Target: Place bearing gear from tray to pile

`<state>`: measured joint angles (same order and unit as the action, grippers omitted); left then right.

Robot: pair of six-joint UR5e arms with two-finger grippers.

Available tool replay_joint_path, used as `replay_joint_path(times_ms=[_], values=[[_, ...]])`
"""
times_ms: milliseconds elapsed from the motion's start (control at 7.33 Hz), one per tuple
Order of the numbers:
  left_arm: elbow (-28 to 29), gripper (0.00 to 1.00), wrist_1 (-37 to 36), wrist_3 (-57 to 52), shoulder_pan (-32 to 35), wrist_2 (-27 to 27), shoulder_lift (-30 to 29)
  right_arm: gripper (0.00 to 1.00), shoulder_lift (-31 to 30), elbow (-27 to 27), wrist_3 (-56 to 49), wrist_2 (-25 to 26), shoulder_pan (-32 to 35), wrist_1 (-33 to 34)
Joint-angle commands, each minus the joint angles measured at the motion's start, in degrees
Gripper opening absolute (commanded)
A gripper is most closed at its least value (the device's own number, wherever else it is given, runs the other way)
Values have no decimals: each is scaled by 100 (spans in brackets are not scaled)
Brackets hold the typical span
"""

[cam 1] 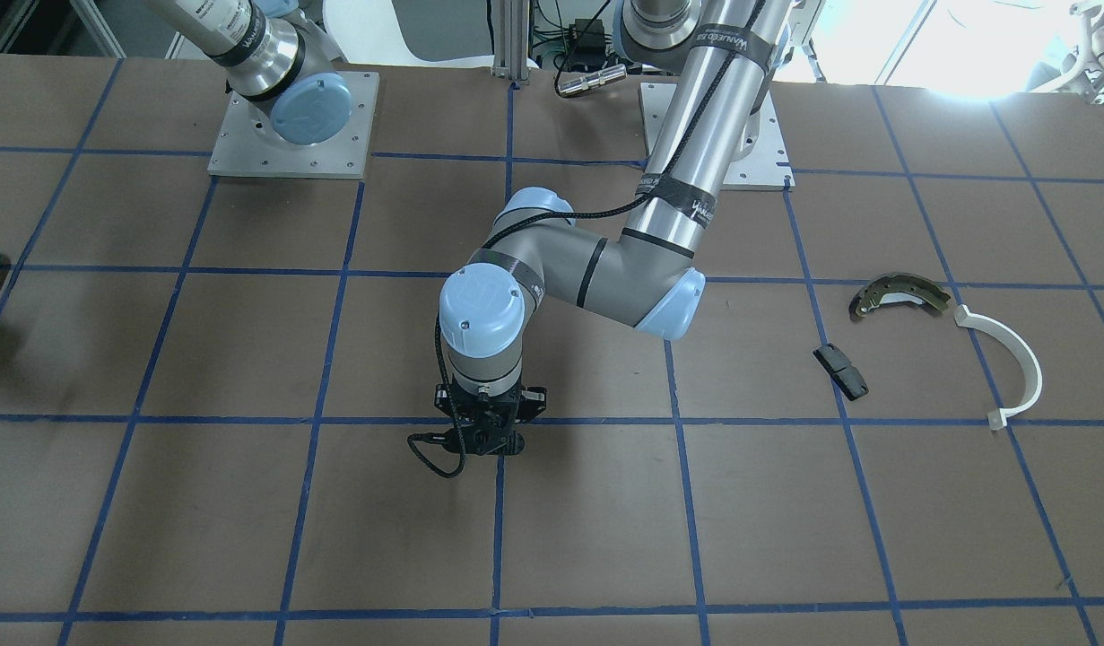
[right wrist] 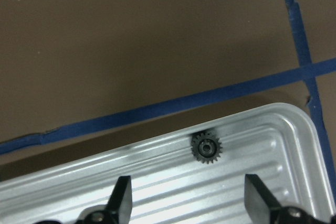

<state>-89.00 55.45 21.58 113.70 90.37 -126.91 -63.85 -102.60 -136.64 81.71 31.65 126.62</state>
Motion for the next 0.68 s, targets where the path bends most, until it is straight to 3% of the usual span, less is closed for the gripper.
replay_joint_path(times_ms=[0,136,545], values=[[58,7,1,-92,-6,15,43,78,110,-5,-320,-182,7,144],[75,2,1,-110,-32,24,113,78,118,-14,-319,-182,7,143],[191,2,694,-389,-829,208,805,73,118,-14,-381,-314,7,161]])
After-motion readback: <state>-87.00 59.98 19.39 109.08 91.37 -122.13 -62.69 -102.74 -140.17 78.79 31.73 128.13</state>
